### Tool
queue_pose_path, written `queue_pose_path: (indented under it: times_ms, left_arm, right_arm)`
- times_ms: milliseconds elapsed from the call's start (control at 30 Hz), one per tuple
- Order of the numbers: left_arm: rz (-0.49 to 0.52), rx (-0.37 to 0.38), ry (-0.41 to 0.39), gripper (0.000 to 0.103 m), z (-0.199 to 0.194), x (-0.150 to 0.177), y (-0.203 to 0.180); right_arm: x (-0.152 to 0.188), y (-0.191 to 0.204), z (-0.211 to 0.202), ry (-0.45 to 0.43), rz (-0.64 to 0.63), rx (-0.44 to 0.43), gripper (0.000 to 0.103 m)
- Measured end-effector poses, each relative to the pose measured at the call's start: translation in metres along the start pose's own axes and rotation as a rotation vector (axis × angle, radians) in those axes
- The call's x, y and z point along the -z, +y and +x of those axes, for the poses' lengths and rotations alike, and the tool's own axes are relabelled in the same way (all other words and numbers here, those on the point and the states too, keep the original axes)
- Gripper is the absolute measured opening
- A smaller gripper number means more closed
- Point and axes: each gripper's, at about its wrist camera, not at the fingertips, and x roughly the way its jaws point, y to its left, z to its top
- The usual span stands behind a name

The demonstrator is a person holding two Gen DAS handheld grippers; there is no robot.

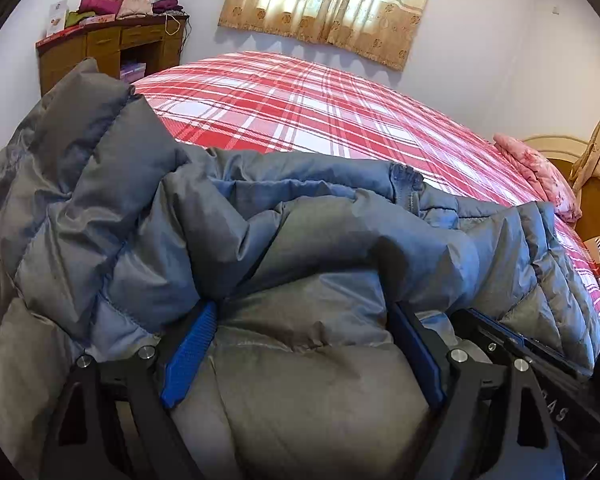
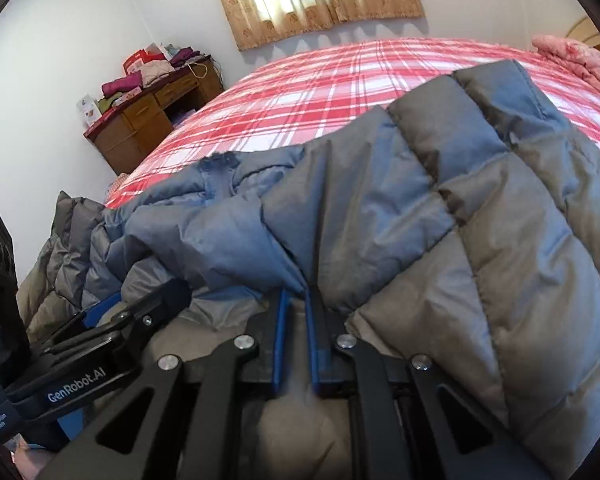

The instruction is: Fold large clothes

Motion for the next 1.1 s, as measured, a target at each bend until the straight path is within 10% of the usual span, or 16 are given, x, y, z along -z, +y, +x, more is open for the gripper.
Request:
queue_pose_path:
  times_ms: [367,567,933,1100]
  left_arm:
    - [0.016,-0.018,0.001,0.087,0.005,-0.004,-0.002]
    - [0.024,-0.027,0.001,0.088,0.007,-0.003,-0.006]
    - [0.082,-0.073,0.055,0.088,0.007,-0.006,-0.017]
    - [0.058,-0.024,0.042,0.088,-0.039,-0.007,-0.010]
  right_arm:
    - [-0.015,-0.092,-0.059,-0.123,0.104,0.211,0.007]
    - [-0.003,-0.131,-0.043,-0.113,0.258,0.082,0.000]
    - [-0.014,-0.108,-0.046,-0.055,0.181,0.197,0.000]
    - [0.000,-0.067,-0.100,-0.177,0.103,0.156,0.013]
